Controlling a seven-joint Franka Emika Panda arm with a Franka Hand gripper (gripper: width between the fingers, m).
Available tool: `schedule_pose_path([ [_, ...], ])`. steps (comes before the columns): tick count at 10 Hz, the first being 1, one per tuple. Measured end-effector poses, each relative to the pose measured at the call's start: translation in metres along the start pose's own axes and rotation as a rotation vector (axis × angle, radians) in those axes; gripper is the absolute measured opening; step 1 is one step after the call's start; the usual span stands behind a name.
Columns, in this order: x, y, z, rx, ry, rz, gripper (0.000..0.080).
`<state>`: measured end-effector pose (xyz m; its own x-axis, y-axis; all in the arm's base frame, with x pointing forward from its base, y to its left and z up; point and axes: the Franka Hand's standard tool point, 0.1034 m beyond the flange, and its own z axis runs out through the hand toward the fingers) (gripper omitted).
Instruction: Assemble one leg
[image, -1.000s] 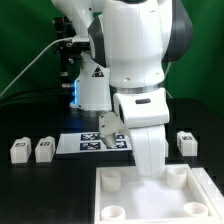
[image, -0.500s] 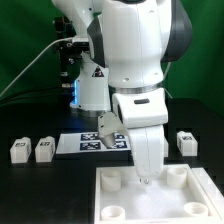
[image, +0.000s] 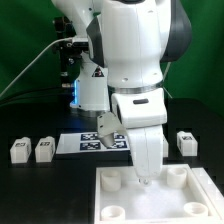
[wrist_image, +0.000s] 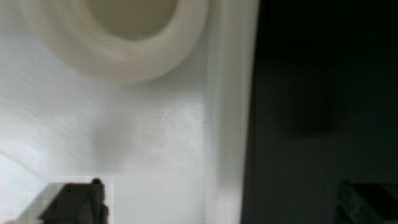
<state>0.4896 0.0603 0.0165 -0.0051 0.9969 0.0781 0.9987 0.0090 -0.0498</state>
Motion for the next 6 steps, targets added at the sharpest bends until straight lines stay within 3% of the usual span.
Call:
schedule_pose_path([
  [2,0.000,0.000,-0.002,-0.003,0.000,0.033,0.0649],
  [6,0.016,-0.014,-0.041,-0.048,-0.015,0.260,0.0649],
])
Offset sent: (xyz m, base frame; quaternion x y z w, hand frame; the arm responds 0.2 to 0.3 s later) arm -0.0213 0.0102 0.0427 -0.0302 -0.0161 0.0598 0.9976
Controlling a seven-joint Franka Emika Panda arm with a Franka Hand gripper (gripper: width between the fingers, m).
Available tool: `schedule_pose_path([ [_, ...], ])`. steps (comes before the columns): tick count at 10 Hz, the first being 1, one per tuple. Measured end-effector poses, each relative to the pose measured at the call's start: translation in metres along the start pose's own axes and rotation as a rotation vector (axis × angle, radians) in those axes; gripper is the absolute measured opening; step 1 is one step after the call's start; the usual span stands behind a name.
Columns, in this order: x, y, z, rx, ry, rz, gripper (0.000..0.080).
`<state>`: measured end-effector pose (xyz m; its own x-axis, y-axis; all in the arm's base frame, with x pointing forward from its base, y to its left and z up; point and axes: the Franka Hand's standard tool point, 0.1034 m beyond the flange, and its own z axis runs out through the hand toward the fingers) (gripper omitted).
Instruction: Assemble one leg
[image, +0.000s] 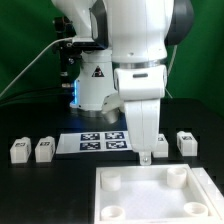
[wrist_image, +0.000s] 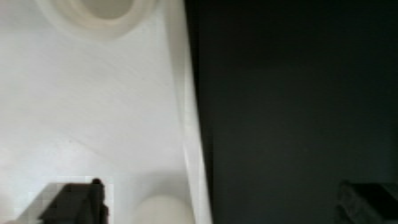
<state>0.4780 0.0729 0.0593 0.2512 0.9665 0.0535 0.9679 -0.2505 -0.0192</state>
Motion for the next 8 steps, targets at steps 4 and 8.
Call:
schedule_pose_path([
  [4,0.052,-0.044,-0.014,-0.005,0.003,0.575,0.0649],
  [8,0.072,-0.058,-0.007,0.012,0.048,0.973,0.0649],
])
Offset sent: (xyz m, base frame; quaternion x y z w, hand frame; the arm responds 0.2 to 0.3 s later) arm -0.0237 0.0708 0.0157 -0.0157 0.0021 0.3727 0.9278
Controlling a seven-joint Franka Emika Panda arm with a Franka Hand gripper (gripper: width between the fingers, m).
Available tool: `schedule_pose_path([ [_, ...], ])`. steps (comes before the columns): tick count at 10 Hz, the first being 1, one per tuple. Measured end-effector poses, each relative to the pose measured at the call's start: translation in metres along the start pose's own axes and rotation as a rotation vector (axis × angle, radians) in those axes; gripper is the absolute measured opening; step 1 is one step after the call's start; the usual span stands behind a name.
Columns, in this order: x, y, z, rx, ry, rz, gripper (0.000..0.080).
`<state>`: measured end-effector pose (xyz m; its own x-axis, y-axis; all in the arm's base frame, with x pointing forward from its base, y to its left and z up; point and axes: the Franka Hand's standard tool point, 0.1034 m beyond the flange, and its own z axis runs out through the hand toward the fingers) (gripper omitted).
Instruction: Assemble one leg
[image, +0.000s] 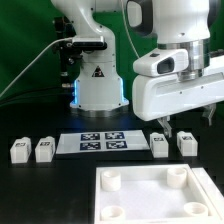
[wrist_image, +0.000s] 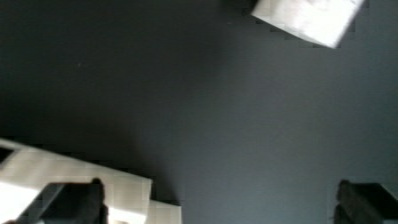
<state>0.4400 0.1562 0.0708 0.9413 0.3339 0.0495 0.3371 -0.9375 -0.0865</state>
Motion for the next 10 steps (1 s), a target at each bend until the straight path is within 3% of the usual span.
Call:
schedule_pose_path([
  [2,0.000,-0.003,0.001,0.011,-0.001,0.159,0.0649],
  [4,-0.012,-0.022,0.013,0.020,-0.014,0.307,0.0649],
  [6,-0.011,-0.020,0.011,0.019,-0.040,0.283,0.0649],
  [7,-0.019,-0.020,0.013,0.016,-0.104,0.271,0.0649],
  [10,-0.030,-0.028,0.020,0.032,-0.468,0.299,0.0649],
])
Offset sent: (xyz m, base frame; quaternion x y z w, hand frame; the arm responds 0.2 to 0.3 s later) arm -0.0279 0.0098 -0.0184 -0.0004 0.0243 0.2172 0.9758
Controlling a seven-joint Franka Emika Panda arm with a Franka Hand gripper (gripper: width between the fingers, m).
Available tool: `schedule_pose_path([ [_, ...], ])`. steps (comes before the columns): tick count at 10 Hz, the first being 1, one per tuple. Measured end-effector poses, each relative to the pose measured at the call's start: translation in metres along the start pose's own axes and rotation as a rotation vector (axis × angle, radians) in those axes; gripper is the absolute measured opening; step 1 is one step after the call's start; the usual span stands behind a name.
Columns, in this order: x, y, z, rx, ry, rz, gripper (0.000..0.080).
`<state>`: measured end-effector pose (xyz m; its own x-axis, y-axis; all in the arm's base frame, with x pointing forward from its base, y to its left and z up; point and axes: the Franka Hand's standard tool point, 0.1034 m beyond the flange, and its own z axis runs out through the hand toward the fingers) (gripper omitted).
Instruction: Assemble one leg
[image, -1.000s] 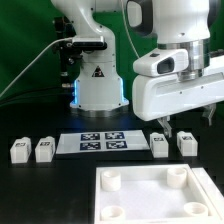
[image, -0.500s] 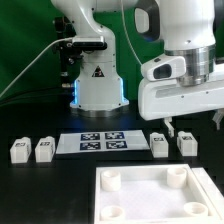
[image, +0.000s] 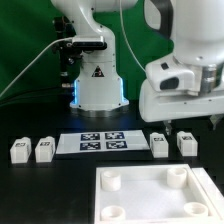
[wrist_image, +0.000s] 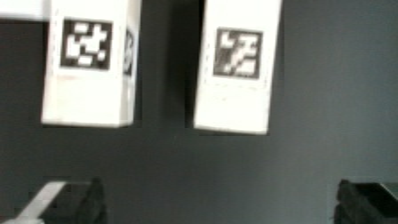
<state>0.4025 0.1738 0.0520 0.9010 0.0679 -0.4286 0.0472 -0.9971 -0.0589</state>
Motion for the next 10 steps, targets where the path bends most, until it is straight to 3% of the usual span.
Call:
schedule_pose_path([
  [3,-0.004,-0.002,0.012,-0.004,-0.322,0.015,0.0649],
  [5,-0.003,-0.003,0.012,-0.005,-0.443,0.007,0.0649],
  [7,-0.003,-0.005,0.014,-0.008,-0.449,0.014,0.0649],
  [8,-0.009,-0.010,0.018,-0.024,-0.460,0.044,0.0649],
  [10,-0.017,-0.016,0.034,-0.033,-0.467,0.049,0.0649],
])
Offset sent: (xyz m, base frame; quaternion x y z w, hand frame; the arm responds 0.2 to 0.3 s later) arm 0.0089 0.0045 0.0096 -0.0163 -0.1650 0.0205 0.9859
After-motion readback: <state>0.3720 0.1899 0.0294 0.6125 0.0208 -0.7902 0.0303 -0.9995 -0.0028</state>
